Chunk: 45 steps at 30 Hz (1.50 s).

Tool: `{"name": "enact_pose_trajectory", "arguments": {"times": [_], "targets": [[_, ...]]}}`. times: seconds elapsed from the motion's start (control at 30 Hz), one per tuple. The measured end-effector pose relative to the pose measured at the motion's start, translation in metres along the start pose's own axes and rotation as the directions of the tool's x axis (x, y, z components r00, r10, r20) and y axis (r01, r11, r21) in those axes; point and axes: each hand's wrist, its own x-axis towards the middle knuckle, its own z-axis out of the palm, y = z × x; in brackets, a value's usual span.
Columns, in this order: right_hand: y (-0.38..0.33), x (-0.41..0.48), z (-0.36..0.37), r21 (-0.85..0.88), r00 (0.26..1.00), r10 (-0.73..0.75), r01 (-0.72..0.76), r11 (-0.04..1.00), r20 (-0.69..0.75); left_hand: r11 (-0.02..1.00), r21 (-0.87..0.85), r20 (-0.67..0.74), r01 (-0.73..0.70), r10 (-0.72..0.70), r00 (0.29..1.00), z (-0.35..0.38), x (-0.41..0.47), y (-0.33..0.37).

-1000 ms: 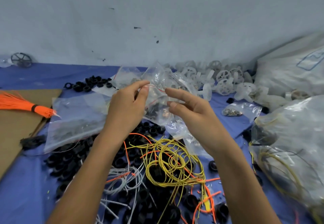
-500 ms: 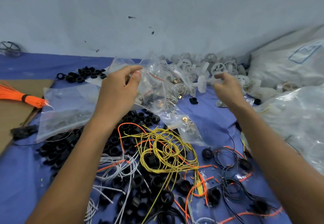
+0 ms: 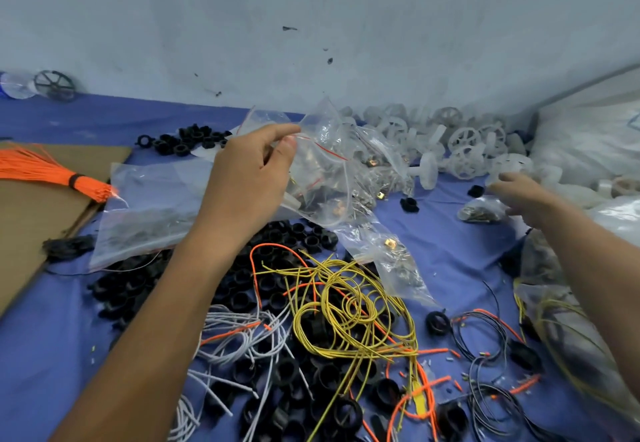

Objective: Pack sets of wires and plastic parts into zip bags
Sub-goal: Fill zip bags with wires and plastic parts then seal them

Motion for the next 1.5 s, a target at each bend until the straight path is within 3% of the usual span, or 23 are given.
{"name": "enact_pose_trajectory", "arguments": {"times": [0.17, 0.33, 0.4, 0.43, 0.53, 0.63, 0.77, 0.9, 1.03, 1.23, 1.33, 1.43, 1.5], "targets": [[0.002, 0.013, 0.004, 0.037, 0.999, -0.007, 0.006, 0.999, 0.04, 1.0, -0.019, 0.025, 0.009, -0.009, 1.0, 0.001, -0.002, 0.001], [-0.015, 0.009, 0.004, -0.021, 0.995, -0.006, 0.004, 1.0, -0.104, 1.0, -0.006, 0.041, 0.001, -0.001, 0.999, 0.004, -0.002, -0.002], [-0.041, -0.007, 0.001, 0.062, 0.981, -0.081, 0.094, 0.994, -0.176, 1.0, -0.016, 0.042, -0.002, 0.003, 0.999, 0.005, -0.002, -0.003], [-0.059, -0.02, -0.001, 0.182, 0.974, -0.111, 0.148, 0.972, -0.198, 1.0, -0.02, 0.044, -0.004, 0.005, 0.999, 0.006, -0.002, -0.003], [-0.109, -0.079, -0.007, 0.495, 0.954, -0.214, 0.292, 0.818, -0.209, 1.0, -0.009, 0.052, -0.01, 0.011, 0.999, 0.008, -0.003, -0.001], [-0.142, -0.162, -0.008, 0.649, 0.903, -0.368, 0.419, 0.636, -0.223, 1.0, 0.002, 0.05, -0.004, 0.004, 0.999, 0.007, -0.004, 0.002], [-0.153, -0.261, 0.006, 0.782, 0.819, -0.557, 0.434, 0.447, -0.137, 1.0, 0.015, 0.056, 0.014, -0.014, 0.998, 0.004, -0.005, 0.005], [-0.158, -0.297, 0.018, 0.694, 0.743, -0.665, 0.519, 0.499, -0.078, 0.999, 0.013, 0.093, 0.029, -0.03, 0.995, 0.0, -0.004, 0.006], [-0.154, -0.295, 0.031, 0.574, 0.748, -0.661, 0.515, 0.636, 0.061, 0.999, 0.043, 0.128, 0.033, -0.038, 0.991, -0.001, -0.003, 0.009], [-0.148, -0.281, 0.053, 0.413, 0.782, -0.622, 0.552, 0.724, 0.045, 0.993, 0.11, 0.139, 0.034, -0.05, 0.989, -0.005, -0.003, 0.009], [-0.147, -0.276, 0.058, 0.433, 0.776, -0.624, 0.533, 0.727, 0.092, 0.993, 0.117, 0.145, 0.022, -0.039, 0.989, -0.006, -0.006, 0.013], [-0.148, -0.276, 0.061, 0.585, 0.656, -0.721, 0.501, 0.638, 0.224, 0.993, 0.121, 0.143, 0.002, -0.019, 0.99, -0.005, -0.007, 0.016], [-0.148, -0.276, 0.062, 0.63, 0.631, -0.745, 0.492, 0.6, 0.217, 0.992, 0.128, 0.138, -0.003, -0.015, 0.99, -0.005, -0.007, 0.018]]}}
